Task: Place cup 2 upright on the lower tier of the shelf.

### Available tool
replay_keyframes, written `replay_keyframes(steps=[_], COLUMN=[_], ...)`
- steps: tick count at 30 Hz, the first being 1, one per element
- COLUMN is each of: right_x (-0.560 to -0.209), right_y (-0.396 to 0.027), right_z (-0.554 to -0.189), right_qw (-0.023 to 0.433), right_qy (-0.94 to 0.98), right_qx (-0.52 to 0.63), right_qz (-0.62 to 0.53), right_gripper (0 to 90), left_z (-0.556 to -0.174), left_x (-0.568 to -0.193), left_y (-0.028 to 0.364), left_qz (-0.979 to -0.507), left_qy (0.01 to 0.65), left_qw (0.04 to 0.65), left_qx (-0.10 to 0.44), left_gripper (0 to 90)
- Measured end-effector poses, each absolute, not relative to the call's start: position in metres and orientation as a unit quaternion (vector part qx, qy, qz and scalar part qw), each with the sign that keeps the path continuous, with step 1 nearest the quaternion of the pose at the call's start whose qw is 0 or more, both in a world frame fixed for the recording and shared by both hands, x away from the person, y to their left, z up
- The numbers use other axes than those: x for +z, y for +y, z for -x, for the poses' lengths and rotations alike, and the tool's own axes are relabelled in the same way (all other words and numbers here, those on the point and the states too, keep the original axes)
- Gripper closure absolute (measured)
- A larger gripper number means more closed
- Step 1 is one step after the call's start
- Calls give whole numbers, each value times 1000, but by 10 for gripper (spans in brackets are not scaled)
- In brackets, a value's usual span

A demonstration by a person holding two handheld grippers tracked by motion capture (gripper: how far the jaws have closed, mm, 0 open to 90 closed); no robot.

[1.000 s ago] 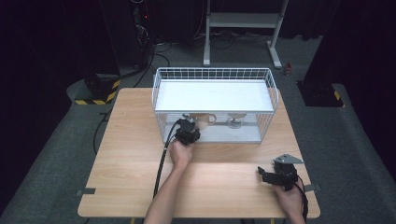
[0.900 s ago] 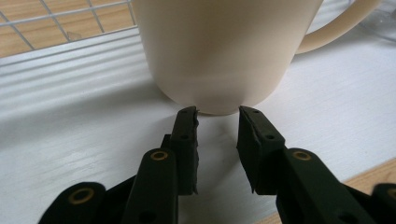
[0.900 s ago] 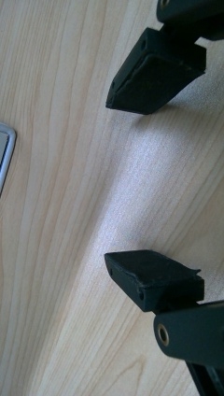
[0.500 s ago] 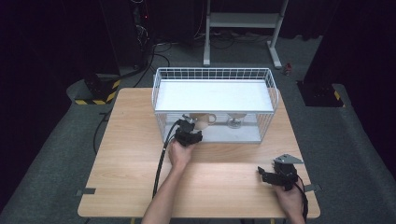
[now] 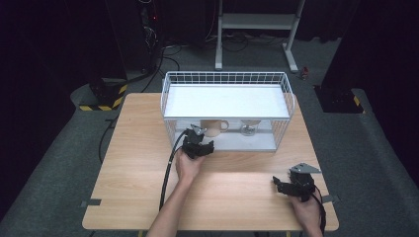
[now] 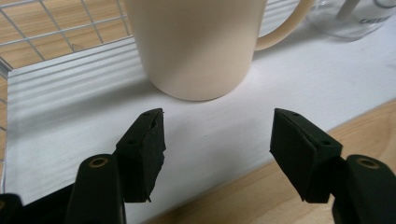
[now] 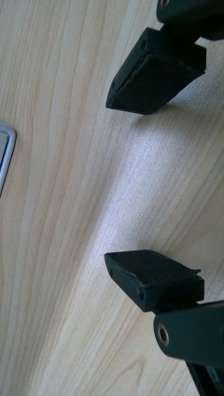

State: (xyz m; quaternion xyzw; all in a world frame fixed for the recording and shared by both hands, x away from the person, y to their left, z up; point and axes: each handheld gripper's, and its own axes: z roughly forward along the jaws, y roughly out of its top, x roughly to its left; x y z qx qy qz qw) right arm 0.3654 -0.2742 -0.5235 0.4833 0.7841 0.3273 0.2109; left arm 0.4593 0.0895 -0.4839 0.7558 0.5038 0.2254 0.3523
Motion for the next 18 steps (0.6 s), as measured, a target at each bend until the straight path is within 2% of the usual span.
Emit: replay_keyframes(steps=[18], right_x=[-524], right_y=[-274], right_z=[-366], right_qw=[211], right_qy=[784], right_qx=[328], right_qz=[-483], right_gripper=[220], left_z=[-445], left_x=[-469], left_y=[100], left_qz=[-755], left_qy=[490], left_qw=[369], left_qx=[230], left_gripper=[334])
